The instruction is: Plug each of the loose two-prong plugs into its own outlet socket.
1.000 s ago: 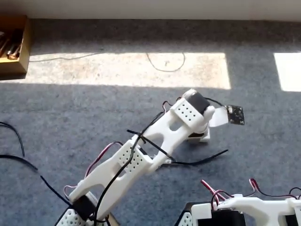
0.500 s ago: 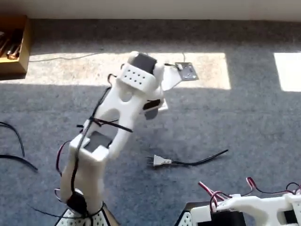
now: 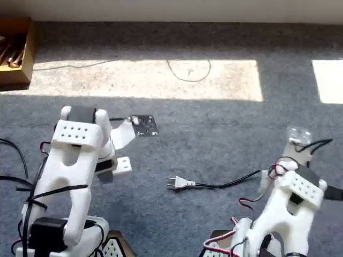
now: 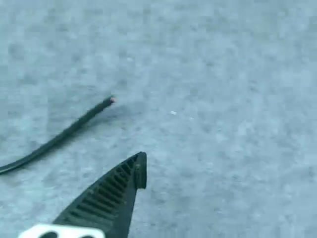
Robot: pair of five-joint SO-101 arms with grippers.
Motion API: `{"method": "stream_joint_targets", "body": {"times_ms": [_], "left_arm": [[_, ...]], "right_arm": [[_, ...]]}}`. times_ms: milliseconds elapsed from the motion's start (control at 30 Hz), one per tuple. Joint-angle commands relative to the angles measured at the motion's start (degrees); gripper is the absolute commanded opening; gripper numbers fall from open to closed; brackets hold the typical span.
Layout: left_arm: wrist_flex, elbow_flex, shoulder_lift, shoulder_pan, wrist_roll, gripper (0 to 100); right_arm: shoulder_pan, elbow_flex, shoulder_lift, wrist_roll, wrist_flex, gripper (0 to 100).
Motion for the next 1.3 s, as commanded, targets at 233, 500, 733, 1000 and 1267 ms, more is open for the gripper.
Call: {"method": "stream_joint_targets", "body": {"times_ms": [233,500,733,1000,1267], "left_arm": [[-8.9,15.6,-2.6,-0.1,-2.5,0],[-13.4,21.5,-2.7,-0.5,-2.3,15],[-13.5,15.4,-2.7,-0.5,-0.1,34],[-13.5,15.4,-2.2,3.5,4.0,34],[-23.1,24.1,-2.2,5.1,4.4,34]], "right_arm": [[-33.5,-16.0,-0.1,-3.4,24.0,87.8],[-40.5,-20.3,-0.1,2.5,28.9,87.8],[-40.7,-18.4,-0.2,3.7,28.7,87.8],[-40.7,-18.3,-0.2,3.3,27.7,87.8],[-40.5,-18.3,-0.6,3.6,27.8,87.8]]}}
